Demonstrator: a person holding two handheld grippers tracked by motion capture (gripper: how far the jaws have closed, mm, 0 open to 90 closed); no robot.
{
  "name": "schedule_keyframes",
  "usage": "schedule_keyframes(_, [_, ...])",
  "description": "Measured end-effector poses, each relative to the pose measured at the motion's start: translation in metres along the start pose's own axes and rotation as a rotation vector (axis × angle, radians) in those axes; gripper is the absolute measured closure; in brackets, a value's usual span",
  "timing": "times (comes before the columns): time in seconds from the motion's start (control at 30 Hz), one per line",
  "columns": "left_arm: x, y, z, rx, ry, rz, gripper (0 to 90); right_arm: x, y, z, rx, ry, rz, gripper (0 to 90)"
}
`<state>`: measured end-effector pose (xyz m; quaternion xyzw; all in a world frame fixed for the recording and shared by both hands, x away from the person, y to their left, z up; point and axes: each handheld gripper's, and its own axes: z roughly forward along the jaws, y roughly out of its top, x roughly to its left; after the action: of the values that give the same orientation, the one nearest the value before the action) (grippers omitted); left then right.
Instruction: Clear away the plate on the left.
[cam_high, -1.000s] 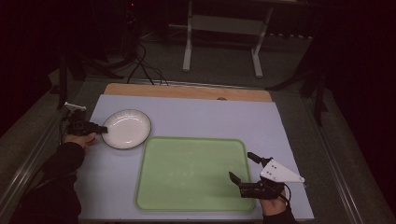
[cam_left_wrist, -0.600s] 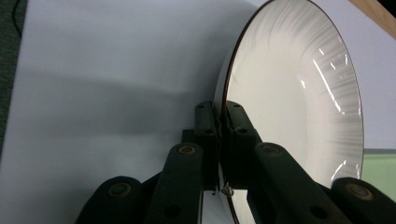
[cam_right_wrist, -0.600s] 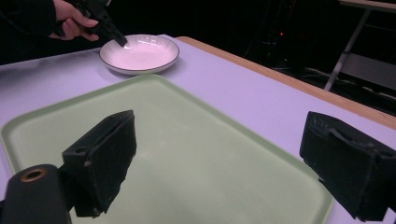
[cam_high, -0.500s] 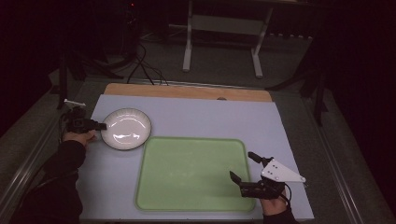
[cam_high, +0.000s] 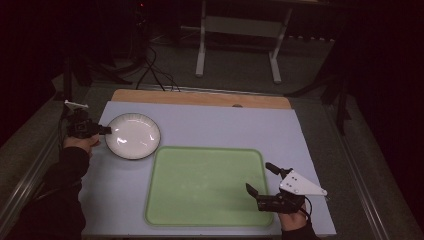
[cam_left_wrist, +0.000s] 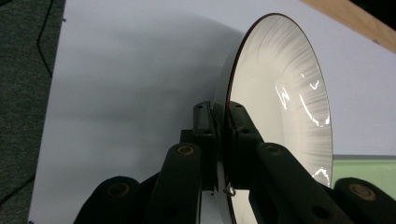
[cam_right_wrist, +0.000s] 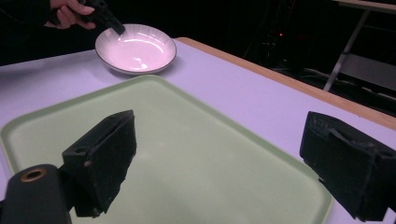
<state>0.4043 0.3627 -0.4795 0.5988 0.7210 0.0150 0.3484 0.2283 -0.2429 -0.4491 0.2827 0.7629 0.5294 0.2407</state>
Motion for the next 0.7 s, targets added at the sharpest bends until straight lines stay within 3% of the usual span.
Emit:
schedule_keyframes(0.17, [-0.002,0.002,-0.008,-0.024,-0.011,-0.009,84.2,0.000,0.000,0.000,0.000,-0.002,0.002,10.6])
schedule_keyframes(0.27, [-0.009,0.004,-0.015,-0.028,-0.014,0.017,84.2,0.000,0.000,0.000,0.000,-0.001,0.001,10.6])
schedule_keyframes(0.7, [-0.025,0.007,-0.032,-0.043,-0.050,0.036,84.1,0.000,0.000,-0.001,-0.001,-0.001,-0.001,10.6])
